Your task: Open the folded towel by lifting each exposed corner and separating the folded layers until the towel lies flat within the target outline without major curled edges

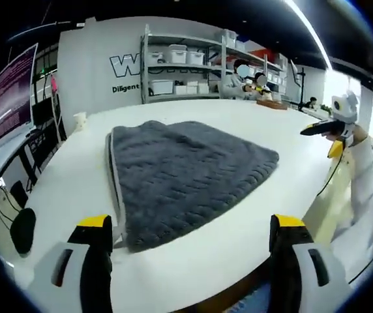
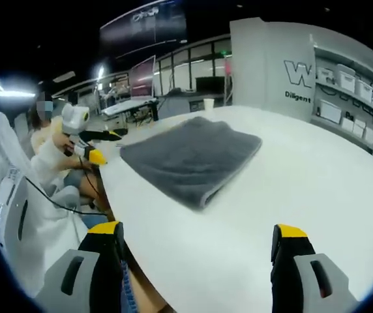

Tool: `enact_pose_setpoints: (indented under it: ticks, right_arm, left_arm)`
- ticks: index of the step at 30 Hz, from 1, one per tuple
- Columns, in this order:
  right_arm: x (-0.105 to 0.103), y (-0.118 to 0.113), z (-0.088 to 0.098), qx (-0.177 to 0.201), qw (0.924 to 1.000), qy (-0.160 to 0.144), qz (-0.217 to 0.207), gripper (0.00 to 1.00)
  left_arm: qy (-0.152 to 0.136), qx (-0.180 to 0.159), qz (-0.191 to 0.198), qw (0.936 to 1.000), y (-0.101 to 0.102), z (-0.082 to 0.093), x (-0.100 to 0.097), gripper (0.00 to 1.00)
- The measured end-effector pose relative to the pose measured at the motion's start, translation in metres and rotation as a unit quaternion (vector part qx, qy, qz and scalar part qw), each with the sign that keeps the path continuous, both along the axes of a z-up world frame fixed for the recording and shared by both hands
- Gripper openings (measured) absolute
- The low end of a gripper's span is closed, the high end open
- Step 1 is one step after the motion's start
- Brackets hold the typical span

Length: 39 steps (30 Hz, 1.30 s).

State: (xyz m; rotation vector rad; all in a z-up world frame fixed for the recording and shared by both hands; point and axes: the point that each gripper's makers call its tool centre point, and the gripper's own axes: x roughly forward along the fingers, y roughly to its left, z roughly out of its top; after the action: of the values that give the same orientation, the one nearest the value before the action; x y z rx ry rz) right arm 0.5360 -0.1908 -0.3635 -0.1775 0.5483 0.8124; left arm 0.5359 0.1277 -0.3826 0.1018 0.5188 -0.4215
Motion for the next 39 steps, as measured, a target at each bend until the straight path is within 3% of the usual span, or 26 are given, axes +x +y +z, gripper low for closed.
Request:
enact_pose_setpoints:
  ticks: [4, 7, 11, 16, 19, 22, 25, 28, 30, 33, 39]
  right_arm:
    - [0.000, 0.005, -0.009, -0.009, 0.9999, 0.012, 0.003, 0.94]
    - [0.000, 0.012, -0.014, -0.017, 0.9996, 0.019, 0.011, 0.94]
    - [-0.014, 0.042, -0.013, 0.010, 0.9970, 0.037, 0.068, 0.95]
    - [-0.024, 0.069, -0.017, 0.027, 0.9927, 0.051, 0.106, 0.95]
    - [-0.022, 0.073, -0.024, 0.014, 0.9930, 0.055, 0.104, 0.95]
    - [-0.011, 0.068, -0.037, -0.005, 0.9962, 0.057, 0.065, 0.98]
    - [-0.006, 0.069, -0.051, -0.017, 0.9970, 0.055, 0.052, 0.99]
    - [0.002, 0.066, -0.061, -0.046, 0.9972, 0.038, 0.045, 0.99]
    - [0.004, 0.070, -0.062, -0.049, 0.9969, 0.028, 0.055, 0.99]
    - [0.010, 0.081, -0.054, -0.023, 0.9970, -0.014, 0.072, 0.99]
    - [0.019, 0.077, -0.063, -0.040, 0.9967, -0.021, 0.068, 0.89]
  left_arm:
    - [0.002, 0.010, 0.001, 0.9999, 0.005, -0.001, -0.001, 1.00]
    - [-0.020, 0.007, -0.005, 0.9998, 0.007, 0.010, 0.002, 1.00]
    - [-0.018, -0.012, -0.023, 0.9995, 0.005, 0.012, 0.002, 1.00]
    - [-0.017, -0.016, -0.035, 0.9991, 0.015, 0.010, 0.003, 1.00]
    - [-0.027, -0.011, -0.038, 0.9988, 0.022, 0.015, 0.006, 1.00]
    - [-0.037, -0.007, -0.047, 0.9982, 0.025, 0.022, 0.006, 1.00]
    - [-0.044, -0.015, -0.060, 0.9972, 0.025, 0.028, 0.009, 1.00]
    - [-0.055, -0.045, -0.076, 0.9946, 0.018, 0.037, 0.012, 1.00]
    - [-0.062, -0.048, -0.082, 0.9936, 0.016, 0.039, 0.013, 1.00]
    - [-0.053, -0.037, -0.103, 0.9925, 0.010, 0.037, 0.008, 1.00]
    - [-0.068, -0.054, -0.106, 0.9907, 0.010, 0.044, 0.003, 1.00]
